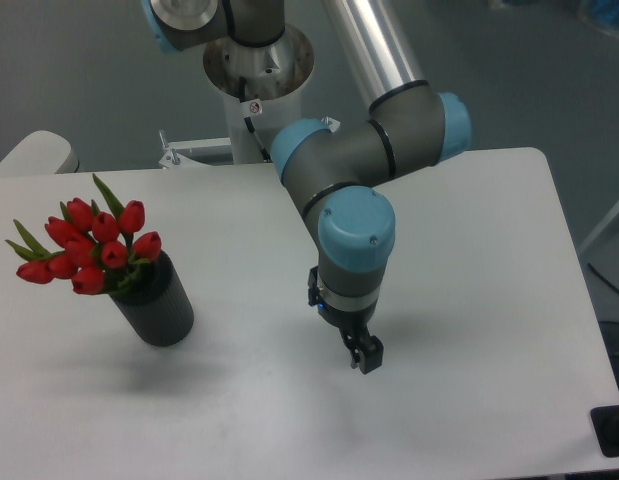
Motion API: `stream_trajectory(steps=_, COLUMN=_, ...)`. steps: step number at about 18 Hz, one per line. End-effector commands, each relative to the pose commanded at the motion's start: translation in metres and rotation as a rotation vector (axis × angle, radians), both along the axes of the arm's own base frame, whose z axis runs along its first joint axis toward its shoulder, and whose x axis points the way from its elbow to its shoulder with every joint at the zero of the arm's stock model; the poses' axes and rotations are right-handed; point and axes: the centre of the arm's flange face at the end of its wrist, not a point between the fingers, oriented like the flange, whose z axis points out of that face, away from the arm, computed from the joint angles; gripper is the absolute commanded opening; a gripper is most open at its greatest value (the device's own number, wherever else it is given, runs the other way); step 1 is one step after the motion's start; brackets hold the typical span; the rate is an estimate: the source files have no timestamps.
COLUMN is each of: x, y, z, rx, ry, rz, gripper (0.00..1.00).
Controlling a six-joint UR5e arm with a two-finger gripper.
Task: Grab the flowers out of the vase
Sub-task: 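Move the open gripper toward the red tulip stems above the black vase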
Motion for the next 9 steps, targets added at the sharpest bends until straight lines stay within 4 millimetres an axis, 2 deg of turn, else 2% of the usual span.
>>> stream_trajectory(steps=5, x=0.040, y=-0.018, z=0.033, rx=0.119, ry=-0.077, rz=-0.011, gripper=1.00)
stream_trajectory(steps=7, x=0.053, y=-0.027, z=0.033, rx=0.127, ry=-0.122, rz=-0.007, gripper=1.00)
stream_trajectory(steps=9, x=0.071, y=-0.042, z=0.042, rx=0.143, ry=-0.141, rz=-0.008, gripper=1.00)
